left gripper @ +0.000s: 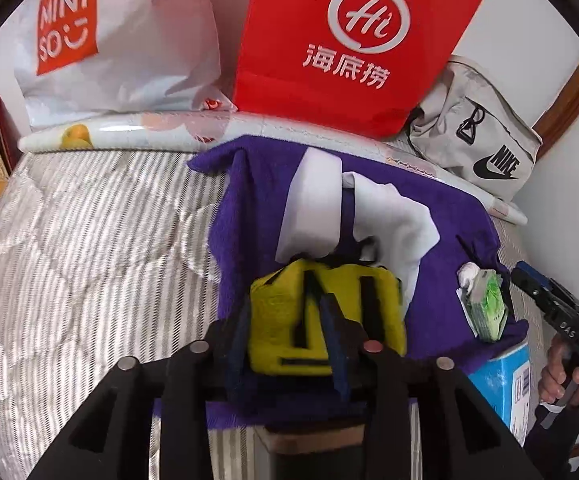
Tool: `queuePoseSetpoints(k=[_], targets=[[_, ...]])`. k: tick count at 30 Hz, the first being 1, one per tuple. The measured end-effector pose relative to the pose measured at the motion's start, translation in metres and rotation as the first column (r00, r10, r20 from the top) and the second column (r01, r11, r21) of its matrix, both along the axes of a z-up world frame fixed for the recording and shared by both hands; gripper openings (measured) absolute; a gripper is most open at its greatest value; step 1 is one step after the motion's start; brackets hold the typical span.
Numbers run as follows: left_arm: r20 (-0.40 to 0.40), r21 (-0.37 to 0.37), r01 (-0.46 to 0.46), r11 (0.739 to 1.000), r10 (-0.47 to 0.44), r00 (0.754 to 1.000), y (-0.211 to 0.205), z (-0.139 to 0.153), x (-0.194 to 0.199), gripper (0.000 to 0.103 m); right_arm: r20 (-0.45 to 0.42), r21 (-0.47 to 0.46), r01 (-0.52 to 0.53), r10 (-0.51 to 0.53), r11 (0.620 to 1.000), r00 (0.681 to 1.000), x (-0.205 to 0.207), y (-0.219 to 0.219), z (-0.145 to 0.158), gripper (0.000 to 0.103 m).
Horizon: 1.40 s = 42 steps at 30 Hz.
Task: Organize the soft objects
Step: 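Drop the strap from the right tool while the left tool drops the yellow bag on the towel, then grasp the white mesh bag with the left tool while the right tool reaches toward the green wipes packet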
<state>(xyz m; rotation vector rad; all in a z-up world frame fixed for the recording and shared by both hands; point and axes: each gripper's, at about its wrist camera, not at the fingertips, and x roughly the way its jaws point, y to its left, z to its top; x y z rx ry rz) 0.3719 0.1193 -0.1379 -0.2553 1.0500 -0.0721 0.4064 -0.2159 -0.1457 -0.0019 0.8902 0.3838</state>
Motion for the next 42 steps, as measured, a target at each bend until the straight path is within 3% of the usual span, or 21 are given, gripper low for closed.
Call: queuePoseSetpoints(k=[9,19,21,25,32,36,40,42], targets=[[0.070,0.017,-0.010,1.000,0.009,0.998,0.004,0.039,-0.053,0.034,0.029,0.037,0.012,-0.013,0.999,0.999,-0.056,-0.007,0.037,0.046],[0.084,0.028,0.036,0.999,-0.038,0.996,-0.009,0.050,-0.141,0.034,0.058,0.059,-0.065,0.061,0.996,0.996,-0.144,0.006,0.057,0.046],[0.082,0.016,0.064,0.998,-0.065,0.995,-0.016,0.045,-0.162,0.035,0.053,0.070,-0.077,0.073,0.995,0.996,-0.160,0.007,0.056,0.046],[0.080,-0.029,0.093,0.995,-0.091,0.993,-0.030,0.024,-0.194,0.053,0.042,0.088,-0.100,0.097,0.991,0.994,-0.196,0.008,0.051,0.046],[-0.013,-0.087,0.139,0.987,-0.140,0.990,-0.053,-0.029,-0.220,0.053,0.038,0.062,-0.093,0.091,0.994,0.995,-0.240,0.005,0.034,0.046],[-0.050,-0.066,0.164,0.984,-0.168,0.985,-0.065,-0.046,-0.222,0.055,0.018,0.083,-0.066,0.065,0.994,0.998,-0.250,-0.004,0.026,0.046],[-0.035,-0.102,0.193,0.976,-0.197,0.980,-0.071,-0.048,-0.226,0.074,0.000,0.075,-0.051,0.051,0.996,0.999,-0.256,-0.009,0.016,0.046],[-0.026,-0.084,0.218,0.972,-0.220,0.975,-0.078,-0.049,-0.228,0.082,-0.008,0.068,-0.045,0.046,0.997,0.999,-0.259,-0.010,0.010,0.046]])
